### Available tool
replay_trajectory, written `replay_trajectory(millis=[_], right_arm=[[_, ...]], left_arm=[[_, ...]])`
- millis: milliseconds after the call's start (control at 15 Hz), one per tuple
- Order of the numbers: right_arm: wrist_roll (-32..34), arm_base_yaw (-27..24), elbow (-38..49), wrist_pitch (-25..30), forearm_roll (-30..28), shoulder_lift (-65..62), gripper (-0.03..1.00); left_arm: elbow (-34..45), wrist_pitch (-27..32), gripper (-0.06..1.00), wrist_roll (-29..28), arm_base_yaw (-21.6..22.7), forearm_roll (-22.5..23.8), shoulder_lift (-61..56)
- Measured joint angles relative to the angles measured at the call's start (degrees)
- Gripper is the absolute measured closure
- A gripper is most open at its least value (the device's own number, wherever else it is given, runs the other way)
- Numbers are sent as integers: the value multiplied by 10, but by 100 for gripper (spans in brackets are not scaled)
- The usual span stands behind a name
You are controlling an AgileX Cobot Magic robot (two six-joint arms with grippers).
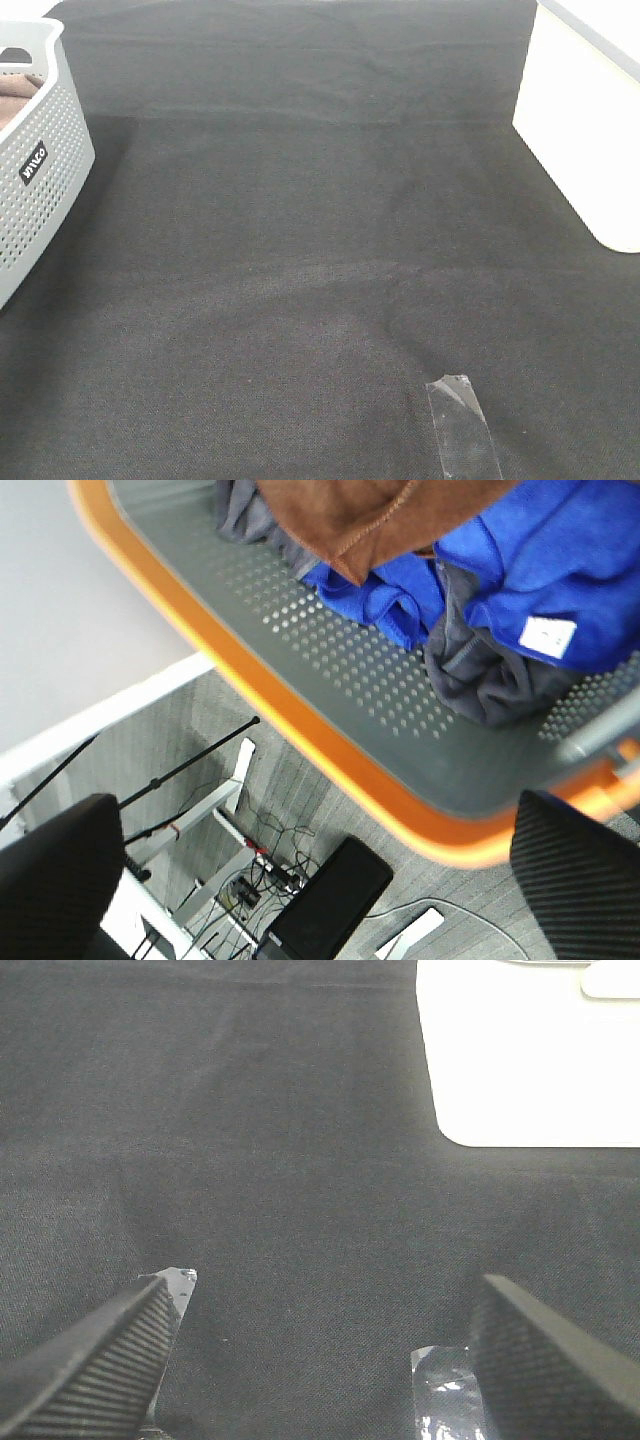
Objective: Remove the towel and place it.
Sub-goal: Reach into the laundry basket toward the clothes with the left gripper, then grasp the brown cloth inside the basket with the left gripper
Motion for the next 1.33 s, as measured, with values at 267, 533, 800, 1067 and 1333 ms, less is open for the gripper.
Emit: replay_trajectory(millis=[267,533,800,1067,1333], right_arm=[[0,0,0,0,0,0,22],[0,0,0,0,0,0,22],[0,0,0,0,0,0,22],[0,0,0,0,0,0,22],[0,0,0,0,0,0,22]], left_arm=[[-2,-115,-5,74,60,-11,143],[-57,-170,-5,93,73,-16,286],[-96,-176,-5,128,73,-22,352],[-99,-169,-2,167,73,-35,373],[-98,-157,80,152,76,-37,376]])
